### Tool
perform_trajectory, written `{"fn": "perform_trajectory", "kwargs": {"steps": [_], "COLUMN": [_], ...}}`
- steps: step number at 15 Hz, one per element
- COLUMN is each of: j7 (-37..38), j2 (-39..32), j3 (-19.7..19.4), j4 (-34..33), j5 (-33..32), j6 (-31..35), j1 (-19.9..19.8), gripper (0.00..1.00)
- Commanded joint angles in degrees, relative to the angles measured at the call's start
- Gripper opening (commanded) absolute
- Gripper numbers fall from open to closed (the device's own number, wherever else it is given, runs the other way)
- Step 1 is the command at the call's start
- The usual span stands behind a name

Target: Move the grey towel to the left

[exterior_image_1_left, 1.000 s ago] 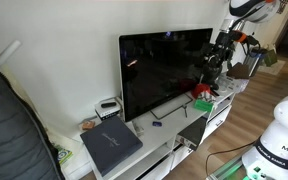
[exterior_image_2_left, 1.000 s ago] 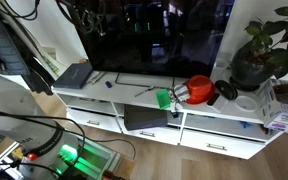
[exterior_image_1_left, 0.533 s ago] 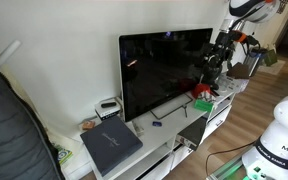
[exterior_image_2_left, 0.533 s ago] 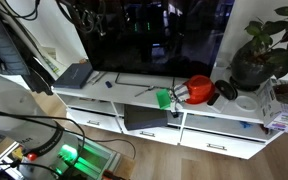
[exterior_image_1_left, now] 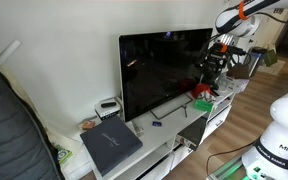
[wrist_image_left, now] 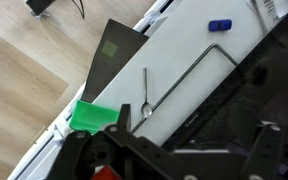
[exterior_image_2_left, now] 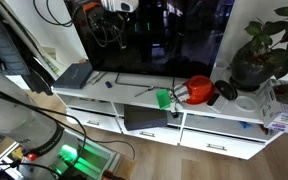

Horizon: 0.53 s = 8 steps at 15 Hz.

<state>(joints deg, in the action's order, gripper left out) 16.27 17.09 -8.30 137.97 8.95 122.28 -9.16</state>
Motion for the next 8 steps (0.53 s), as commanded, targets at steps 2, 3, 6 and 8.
{"fn": "perform_trajectory", "kwargs": {"steps": [2, 3, 6, 8], "j7": [8.4, 8.9, 9.1, 7.8], "j2": [-14.5, -17.4, -24.6, -28.2], "j3": [-0.7, -1.2, -2.8, -3.5], "j4": [-6.2, -7.4, -10.4, -12.0], "j5": [0.9, 1.5, 2.8, 4.3], "j6": [7.1, 8.2, 12.4, 14.8], "j1": [-2.4, -2.5, -2.8, -3.2], "gripper": [1.0, 1.0, 1.0, 1.0]}}
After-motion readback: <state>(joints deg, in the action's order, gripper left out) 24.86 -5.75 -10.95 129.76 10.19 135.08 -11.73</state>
